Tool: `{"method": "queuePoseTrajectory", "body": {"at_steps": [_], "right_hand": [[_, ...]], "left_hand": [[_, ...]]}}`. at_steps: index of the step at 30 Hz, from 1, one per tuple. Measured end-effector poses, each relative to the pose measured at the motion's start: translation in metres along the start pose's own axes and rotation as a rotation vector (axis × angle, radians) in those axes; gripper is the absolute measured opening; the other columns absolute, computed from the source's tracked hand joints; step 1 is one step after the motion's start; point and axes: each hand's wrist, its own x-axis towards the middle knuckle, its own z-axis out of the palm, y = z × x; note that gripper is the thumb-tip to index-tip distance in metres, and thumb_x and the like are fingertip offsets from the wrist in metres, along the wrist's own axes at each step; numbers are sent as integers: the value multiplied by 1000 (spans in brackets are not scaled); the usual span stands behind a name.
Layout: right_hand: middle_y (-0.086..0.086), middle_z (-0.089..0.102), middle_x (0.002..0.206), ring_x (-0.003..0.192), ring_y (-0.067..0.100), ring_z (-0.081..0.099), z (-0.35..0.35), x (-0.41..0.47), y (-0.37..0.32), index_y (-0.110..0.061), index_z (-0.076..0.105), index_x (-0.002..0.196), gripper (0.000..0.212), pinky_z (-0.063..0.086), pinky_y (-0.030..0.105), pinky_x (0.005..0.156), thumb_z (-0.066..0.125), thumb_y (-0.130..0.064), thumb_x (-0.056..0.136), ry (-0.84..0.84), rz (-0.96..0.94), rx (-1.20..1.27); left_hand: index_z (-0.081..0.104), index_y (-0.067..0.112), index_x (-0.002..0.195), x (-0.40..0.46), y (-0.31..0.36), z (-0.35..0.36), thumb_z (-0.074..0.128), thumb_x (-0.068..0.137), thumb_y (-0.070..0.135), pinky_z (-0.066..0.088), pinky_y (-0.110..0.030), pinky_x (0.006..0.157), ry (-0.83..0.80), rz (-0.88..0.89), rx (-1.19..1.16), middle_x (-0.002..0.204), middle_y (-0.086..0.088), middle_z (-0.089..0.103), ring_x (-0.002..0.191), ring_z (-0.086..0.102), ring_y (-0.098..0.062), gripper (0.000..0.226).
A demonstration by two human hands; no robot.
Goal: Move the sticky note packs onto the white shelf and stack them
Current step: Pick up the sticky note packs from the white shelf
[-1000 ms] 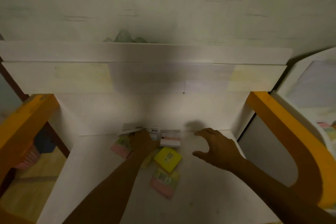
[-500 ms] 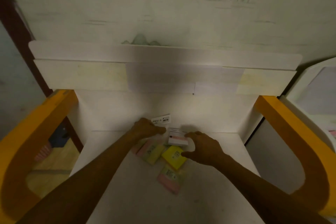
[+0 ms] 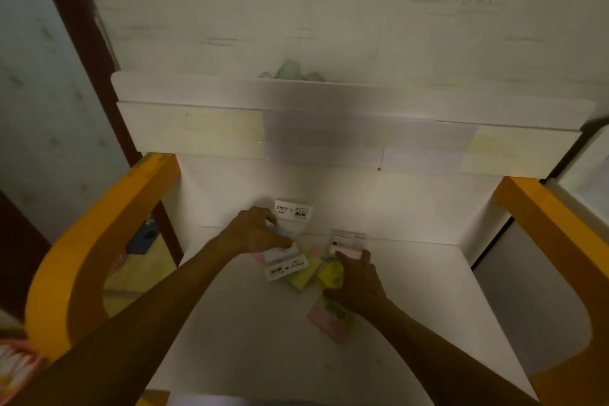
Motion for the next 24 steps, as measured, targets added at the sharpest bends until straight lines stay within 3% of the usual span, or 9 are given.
{"method": "queuePoseTrajectory", "body": {"at_steps": [7, 15, 20, 24], "right_hand": [[16, 16, 152, 126, 35, 44, 1, -5, -4, -29, 31, 145, 93, 50, 41, 98, 76, -50, 66, 2, -11, -14], [3, 58, 124, 112, 25, 54, -16, -27, 6, -27, 47, 130, 73, 52, 35, 88, 72, -56, 69, -18, -40, -135], [7, 57, 124, 112, 27, 54, -46, -39, 12, -28, 44, 135, 74, 50, 34, 88, 70, -54, 71, 34, -98, -108], [10, 63, 114, 106, 30, 60, -78, -47, 8, -27, 53, 125, 62, 52, 34, 83, 74, -46, 70, 155, -152, -26]], "left_hand": [[51, 18, 130, -10, -19, 10, 81, 68, 42, 45, -20, 81, -33, 12, 15, 131, -3, 54, 99, 52, -12, 73], [50, 18, 132, -28, -16, 32, 82, 66, 40, 46, -23, 88, 72, 82, -14, 131, -2, 55, 111, 56, -15, 76], [50, 18, 132, -36, -3, 36, 82, 64, 45, 48, -27, 91, 96, 122, -25, 128, -3, 57, 110, 56, -16, 79], [47, 17, 136, -39, 15, 29, 81, 68, 43, 43, -28, 95, 104, 159, -8, 134, -4, 53, 117, 52, -20, 81]]}}
